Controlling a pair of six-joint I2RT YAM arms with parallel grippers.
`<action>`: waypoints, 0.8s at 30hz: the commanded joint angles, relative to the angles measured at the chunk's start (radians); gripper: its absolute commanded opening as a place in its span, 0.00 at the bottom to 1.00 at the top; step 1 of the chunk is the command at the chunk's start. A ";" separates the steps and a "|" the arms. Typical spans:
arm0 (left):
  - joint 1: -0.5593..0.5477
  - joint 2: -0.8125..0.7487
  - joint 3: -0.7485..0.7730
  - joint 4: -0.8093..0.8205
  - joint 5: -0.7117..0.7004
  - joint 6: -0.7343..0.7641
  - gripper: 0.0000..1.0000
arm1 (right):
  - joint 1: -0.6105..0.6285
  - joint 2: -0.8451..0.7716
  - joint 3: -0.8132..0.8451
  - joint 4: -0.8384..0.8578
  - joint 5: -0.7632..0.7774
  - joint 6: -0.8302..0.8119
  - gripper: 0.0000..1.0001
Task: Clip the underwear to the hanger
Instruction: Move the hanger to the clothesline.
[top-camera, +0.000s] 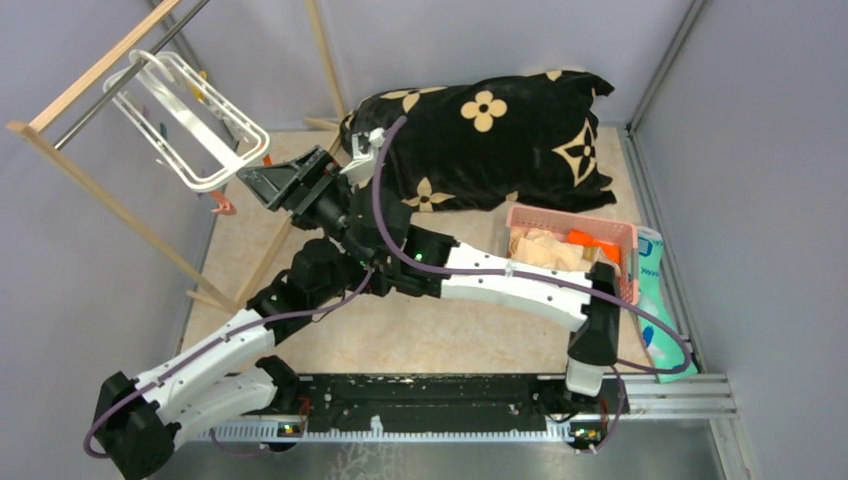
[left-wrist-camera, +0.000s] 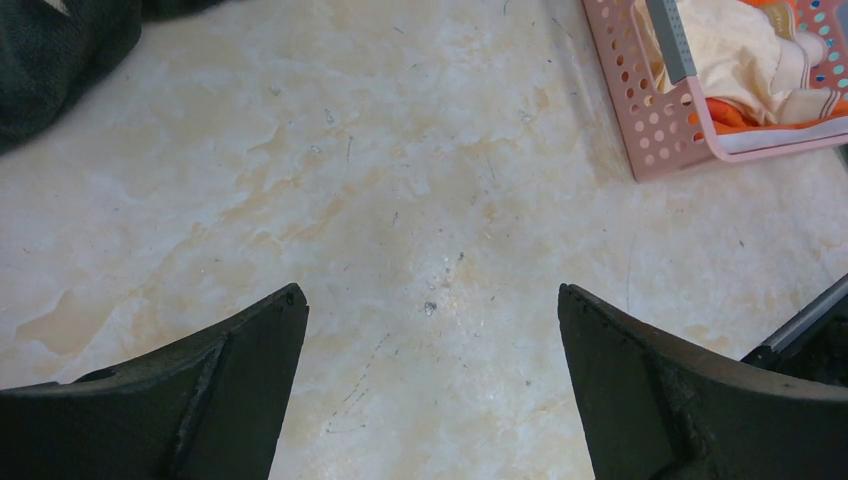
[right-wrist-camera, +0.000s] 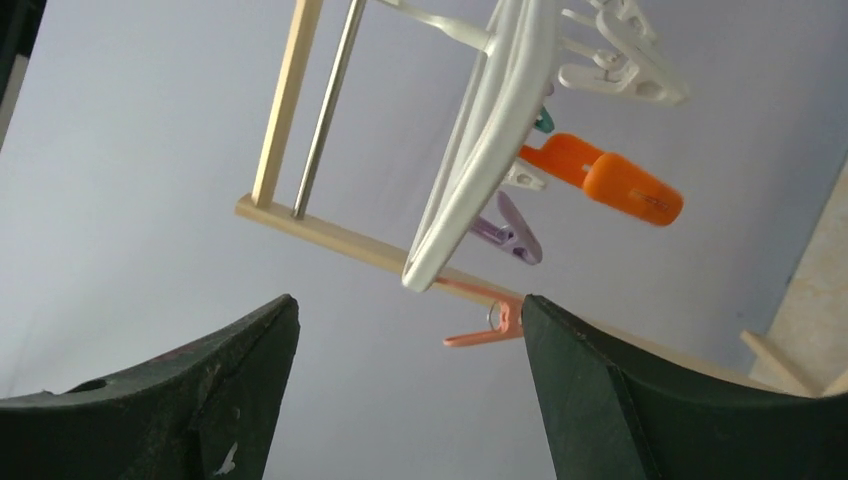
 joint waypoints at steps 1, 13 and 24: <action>0.005 -0.022 -0.001 0.021 0.017 -0.014 1.00 | 0.017 0.072 0.100 0.043 0.040 0.126 0.81; 0.005 -0.043 0.033 -0.015 0.051 -0.020 1.00 | 0.022 0.232 0.250 0.072 0.108 0.167 0.64; 0.005 -0.064 0.040 -0.048 0.051 -0.013 1.00 | 0.020 0.255 0.314 0.073 0.134 0.113 0.26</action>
